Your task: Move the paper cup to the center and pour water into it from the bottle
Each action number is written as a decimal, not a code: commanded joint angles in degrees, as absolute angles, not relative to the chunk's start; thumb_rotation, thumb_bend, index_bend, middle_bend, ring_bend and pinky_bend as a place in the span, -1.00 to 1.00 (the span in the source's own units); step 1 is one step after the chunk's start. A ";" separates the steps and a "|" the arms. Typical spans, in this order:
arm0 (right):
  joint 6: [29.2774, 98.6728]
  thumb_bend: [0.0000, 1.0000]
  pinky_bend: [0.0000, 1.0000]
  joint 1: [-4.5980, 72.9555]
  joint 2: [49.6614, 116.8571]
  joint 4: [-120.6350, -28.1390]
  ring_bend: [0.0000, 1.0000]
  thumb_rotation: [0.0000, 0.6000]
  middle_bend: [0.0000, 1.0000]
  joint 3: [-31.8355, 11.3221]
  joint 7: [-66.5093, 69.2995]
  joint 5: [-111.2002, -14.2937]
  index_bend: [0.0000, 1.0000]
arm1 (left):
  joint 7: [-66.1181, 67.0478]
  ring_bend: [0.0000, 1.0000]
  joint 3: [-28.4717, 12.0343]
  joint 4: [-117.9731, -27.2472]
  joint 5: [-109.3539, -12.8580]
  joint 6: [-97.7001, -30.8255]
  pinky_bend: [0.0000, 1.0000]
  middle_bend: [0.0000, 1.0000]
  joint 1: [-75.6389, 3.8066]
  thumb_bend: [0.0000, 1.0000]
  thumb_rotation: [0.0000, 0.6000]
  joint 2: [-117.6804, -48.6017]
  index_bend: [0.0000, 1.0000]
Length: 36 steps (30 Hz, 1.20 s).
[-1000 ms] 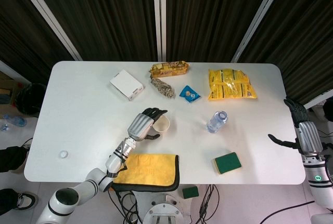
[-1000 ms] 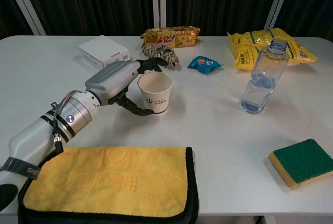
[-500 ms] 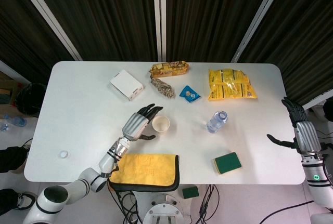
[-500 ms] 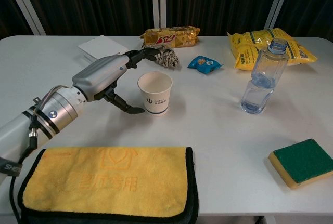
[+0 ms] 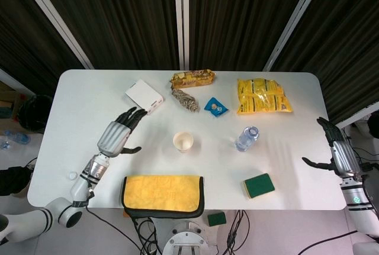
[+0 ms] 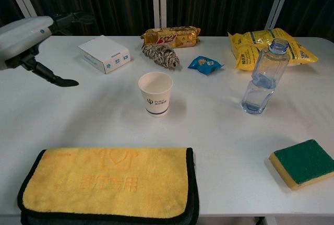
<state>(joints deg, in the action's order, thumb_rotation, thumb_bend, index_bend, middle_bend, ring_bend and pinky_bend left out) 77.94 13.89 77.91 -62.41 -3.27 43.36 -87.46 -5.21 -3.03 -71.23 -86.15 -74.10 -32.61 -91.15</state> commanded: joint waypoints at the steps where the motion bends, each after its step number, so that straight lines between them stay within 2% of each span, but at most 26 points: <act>1: 73.79 -0.99 -1.00 16.48 82.68 -56.54 -1.00 1.00 -1.00 -2.58 55.05 -88.44 -1.00 | -2.28 -0.99 -3.00 -76.64 -83.68 -76.04 -0.64 -0.85 -28.89 -0.94 1.00 -85.11 -0.92; 7: 69.83 -0.99 -1.00 20.18 87.80 -50.63 -1.00 1.00 -1.00 -1.99 64.08 -89.98 -1.00 | -1.32 -0.98 -2.73 -79.52 -80.97 -77.34 -0.64 -0.85 -25.07 -0.94 1.00 -79.77 -0.92; 14: 69.19 -0.93 -1.00 24.32 93.27 -43.18 -1.00 1.00 -1.00 0.81 74.08 -94.67 -1.00 | -3.67 -0.98 -3.09 -78.51 -79.05 -80.53 -0.64 -0.85 -20.41 -0.93 1.00 -76.41 -0.92; 23: 67.69 -0.93 -1.00 27.56 97.66 -40.09 -1.00 1.00 -1.00 1.96 79.94 -95.53 -1.00 | -6.23 -0.98 -3.07 -73.67 -81.03 -82.43 -0.65 -0.85 -18.23 -0.93 1.00 -79.37 -0.91; 28: 68.24 -1.00 -1.00 28.54 99.23 -39.06 -1.00 1.00 -1.00 1.97 81.92 -95.45 -1.00 | -6.81 -0.98 -3.55 -72.71 -81.29 -82.16 -0.66 -0.83 -17.96 -0.93 1.00 -80.60 -0.91; 36: 67.90 -1.00 -1.00 30.44 100.90 -38.23 -1.00 1.00 -1.00 1.40 84.83 -94.65 -1.00 | -6.47 -0.98 -4.21 -71.72 -81.22 -82.37 -0.66 -0.83 -16.99 -0.93 1.00 -81.19 -0.91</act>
<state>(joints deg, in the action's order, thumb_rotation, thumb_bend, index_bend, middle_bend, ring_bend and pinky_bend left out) 68.01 30.27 100.72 -38.31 1.44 84.64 -94.73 -6.47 -4.19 -71.73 -81.23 -82.36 -16.97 -81.18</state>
